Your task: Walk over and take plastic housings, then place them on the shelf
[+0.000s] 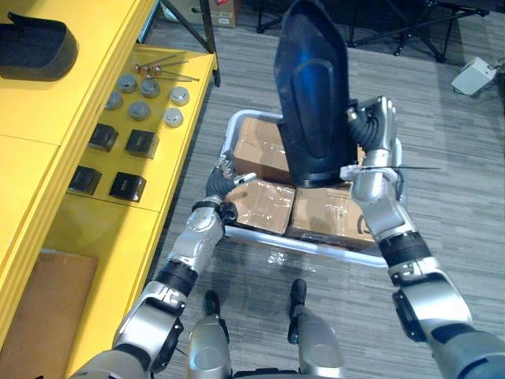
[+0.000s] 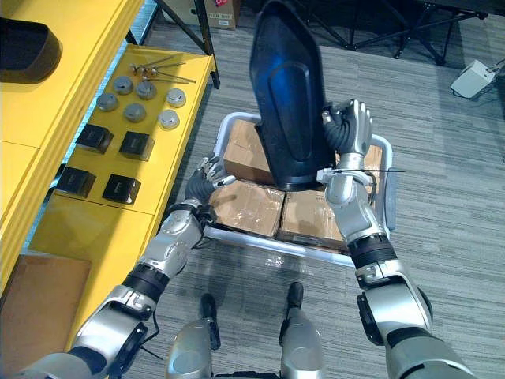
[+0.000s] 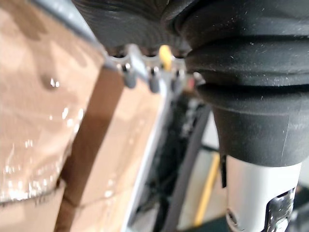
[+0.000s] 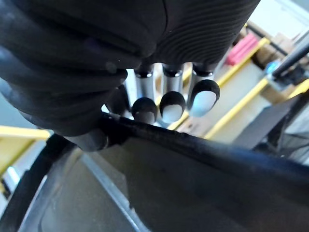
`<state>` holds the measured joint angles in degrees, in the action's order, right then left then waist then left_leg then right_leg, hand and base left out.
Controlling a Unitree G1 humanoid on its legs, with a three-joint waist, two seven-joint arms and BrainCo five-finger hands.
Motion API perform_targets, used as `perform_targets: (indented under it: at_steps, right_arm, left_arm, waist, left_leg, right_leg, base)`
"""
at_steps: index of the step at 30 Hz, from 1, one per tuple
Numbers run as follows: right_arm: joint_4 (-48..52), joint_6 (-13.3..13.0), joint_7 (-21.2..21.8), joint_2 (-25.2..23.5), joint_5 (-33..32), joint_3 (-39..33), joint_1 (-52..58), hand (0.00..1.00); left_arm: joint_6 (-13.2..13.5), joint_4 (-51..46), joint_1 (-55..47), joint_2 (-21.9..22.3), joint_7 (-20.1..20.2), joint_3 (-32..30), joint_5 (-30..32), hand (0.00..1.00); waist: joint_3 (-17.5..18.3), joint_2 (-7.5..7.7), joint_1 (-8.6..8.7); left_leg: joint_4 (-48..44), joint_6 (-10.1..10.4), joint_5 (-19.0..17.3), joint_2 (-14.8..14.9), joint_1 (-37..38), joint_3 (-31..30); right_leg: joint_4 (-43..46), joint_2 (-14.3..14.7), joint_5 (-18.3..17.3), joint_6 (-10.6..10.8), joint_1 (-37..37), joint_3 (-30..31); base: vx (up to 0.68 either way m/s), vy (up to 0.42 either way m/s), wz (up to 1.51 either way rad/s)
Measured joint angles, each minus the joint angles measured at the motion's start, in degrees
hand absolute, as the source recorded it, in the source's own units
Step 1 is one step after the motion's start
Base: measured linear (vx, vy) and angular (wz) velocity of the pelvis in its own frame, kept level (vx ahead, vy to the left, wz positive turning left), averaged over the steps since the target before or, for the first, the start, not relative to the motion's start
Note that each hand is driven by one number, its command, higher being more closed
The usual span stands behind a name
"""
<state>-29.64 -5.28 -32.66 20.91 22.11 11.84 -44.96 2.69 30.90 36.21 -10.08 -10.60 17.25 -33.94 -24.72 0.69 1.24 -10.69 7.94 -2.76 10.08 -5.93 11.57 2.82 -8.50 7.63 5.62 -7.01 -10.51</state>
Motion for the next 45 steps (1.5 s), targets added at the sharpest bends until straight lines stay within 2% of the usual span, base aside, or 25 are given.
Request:
perform_targets:
  at_steps: [3,7,15,17,18,21,23,24,25,26,27,29,31,36,39,43,44,45]
  right_arm:
    - [0.0,-0.1,0.3,-1.6,-0.2,1.3,0.0,1.0]
    - [0.0,-1.2,0.5,-3.3,-1.1,4.5,0.0,1.0]
    - [0.0,-4.7,2.6,-6.5,-1.1,9.0,0.5,1.0]
    - [0.1,-4.9,2.8,-7.2,-1.2,9.0,0.7,1.0]
    - [0.3,-4.9,3.0,-7.5,-1.4,9.3,1.1,1.0]
    - [2.2,-4.9,3.5,-7.9,-3.5,9.7,2.8,1.0]
    - [4.5,-4.9,3.7,-8.9,-3.6,9.8,4.6,1.0]
    - [4.6,-4.9,3.7,-9.3,-3.6,9.8,4.8,1.0]
    - [4.9,-4.9,3.7,-9.8,-3.6,9.8,5.3,1.0]
    - [5.6,-4.9,3.7,-10.0,-3.6,10.3,6.3,1.0]
    - [6.0,-4.9,3.7,-9.9,-3.6,10.8,6.9,1.0]
    - [7.3,-4.9,3.2,-10.4,-4.7,11.4,8.9,1.0]
    - [8.0,-4.9,2.3,-10.5,-6.1,11.7,10.2,1.0]
    - [11.5,-4.9,0.1,-11.4,-6.1,12.6,12.7,1.0]
    - [11.8,-4.9,-0.5,-11.4,-6.1,13.6,14.9,1.0]
    - [13.5,-5.0,-1.4,-11.7,-6.2,13.7,17.4,1.0]
    - [13.5,-5.0,-1.5,-11.9,-6.2,13.7,18.4,0.0]
    - [13.5,-5.2,-1.5,-12.3,-6.2,13.8,19.4,0.0]
  left_arm:
    - [-0.3,0.0,0.0,1.3,-0.6,0.9,0.0,0.0]
    - [-0.3,0.0,0.1,2.3,-0.5,1.9,-3.3,0.0]
    - [-0.4,0.1,0.9,4.9,-3.1,2.1,-5.0,0.0]
    - [-0.4,0.2,0.9,4.9,-4.3,2.1,-6.7,0.0]
    - [-0.3,0.2,0.9,5.1,-5.0,2.1,-7.5,1.0]
    - [1.5,0.2,0.9,6.0,-7.6,1.8,-10.5,1.0]
    - [5.2,0.3,0.9,6.5,-11.1,1.2,-13.4,1.0]
    - [6.0,0.3,0.9,6.8,-11.7,1.1,-13.6,1.0]
    - [7.8,0.3,0.9,7.1,-12.8,0.1,-14.2,1.0]
    - [10.9,0.3,0.9,7.8,-13.4,-1.0,-15.8,1.0]
    - [12.5,0.3,0.9,8.2,-13.5,-1.5,-16.3,1.0]
    - [17.3,0.3,0.8,8.5,-13.8,-2.5,-19.3,1.0]
    - [20.4,0.2,0.8,8.8,-13.8,-2.5,-21.0,1.0]
    - [24.6,-0.8,-1.7,10.8,-12.1,-2.1,-26.5,1.0]
    - [25.2,-1.1,-4.3,10.9,-10.5,-0.7,-29.2,1.0]
    - [25.2,-3.1,-6.6,10.9,-10.1,0.1,-29.2,1.0]
    - [25.2,-3.2,-7.5,10.9,-10.1,0.6,-29.2,1.0]
    - [25.2,-3.4,-8.5,11.0,-10.0,1.1,-29.3,1.0]
  waist:
    - [0.0,-0.01,0.59]
    - [0.1,-0.14,1.27]
    - [1.7,-2.95,1.58]
    - [1.7,-3.01,1.7]
    - [1.7,-3.01,1.75]
    - [1.7,-3.02,1.83]
    - [1.7,-3.01,2.16]
    - [1.7,-3.01,2.31]
    - [1.7,-3.01,2.47]
    - [1.7,-3.01,2.49]
    - [1.7,-3.01,2.49]
    - [1.7,-3.01,2.49]
    - [1.7,-3.01,2.47]
    - [1.7,-3.0,2.52]
    - [1.8,-2.89,2.55]
    - [2.1,-2.34,2.24]
    - [2.3,-2.1,2.24]
    - [2.7,-1.71,2.22]
  left_leg:
    - [-0.1,0.0,0.0,-0.2,0.0,0.0]
    - [-0.3,-0.1,-0.1,-0.5,0.0,0.1]
    - [-0.3,-0.2,-0.1,-0.6,-0.1,0.3]
    - [-0.1,-0.2,-0.1,-0.6,-0.1,0.4]
    - [-0.1,-0.2,-0.1,-0.7,-0.1,0.4]
    - [0.1,-0.2,-0.1,-0.8,0.0,0.4]
    - [0.1,-0.2,-0.1,-0.8,0.0,0.3]
    - [0.2,-0.2,-0.1,-0.8,0.0,0.3]
    - [0.2,-0.2,-0.1,-0.8,0.0,0.3]
    - [0.2,-0.2,-0.1,-0.8,0.1,0.3]
    - [0.2,-0.2,-0.1,-0.8,0.2,0.3]
    - [0.3,-0.2,-0.1,-0.7,0.4,0.3]
    - [0.3,-0.2,-0.1,-0.8,0.5,0.2]
    - [1.0,-0.2,-0.1,-0.8,1.4,0.3]
    - [2.0,-0.2,-0.1,-0.8,3.2,0.6]
    - [2.7,-0.1,-0.1,-0.9,3.8,1.1]
    - [2.9,-0.1,-0.1,-0.9,4.6,1.1]
    - [3.4,-0.1,-0.1,-0.9,5.4,1.2]
  right_leg:
    - [0.0,-0.2,0.1,0.1,0.0,0.1]
    - [-0.1,-0.4,0.4,0.1,0.0,0.3]
    - [-0.4,-0.4,0.6,0.1,-0.3,0.7]
    - [-0.4,-0.4,0.7,0.1,-0.4,0.7]
    - [-0.4,-0.5,0.7,0.1,-0.4,0.7]
    - [-0.6,-0.5,0.7,0.2,-0.4,0.8]
    - [-0.7,-0.5,0.7,0.2,-0.3,0.8]
    - [-0.7,-0.5,0.7,0.2,-0.3,0.8]
    - [-0.7,-0.5,0.7,0.2,-0.2,0.8]
    - [-0.8,-0.5,0.7,0.2,0.0,0.7]
    - [-0.9,-0.5,0.7,0.2,0.1,0.7]
    - [-1.0,-0.5,0.7,0.2,0.3,0.7]
    - [-1.3,-0.5,0.8,0.2,0.5,0.7]
    - [-1.9,-0.4,0.9,0.3,1.5,0.6]
    - [-2.7,-0.3,0.9,0.3,3.1,0.4]
    - [-3.3,-0.3,0.9,0.3,3.6,0.5]
    - [-3.7,-0.3,0.9,0.3,4.5,0.4]
    - [-4.2,-0.2,0.9,0.3,5.3,0.3]
  base:
    - [-0.02,0.015,0.0]
    - [-0.04,0.02,-0.02]
    - [-0.01,0.008,-0.01]
    - [0.0,0.0,0.0]
    - [0.0,0.0,0.0]
    - [0.0,0.0,0.0]
    - [0.0,0.0,0.0]
    - [0.0,0.0,0.0]
    - [0.0,0.0,0.0]
    - [0.0,0.0,0.0]
    - [0.0,0.0,0.0]
    - [0.0,0.0,0.0]
    - [0.0,0.0,0.0]
    - [0.0,0.0,0.0]
    - [0.01,0.003,0.0]
    - [0.03,0.013,-0.02]
    - [0.04,0.012,0.02]
    - [0.04,0.011,0.01]
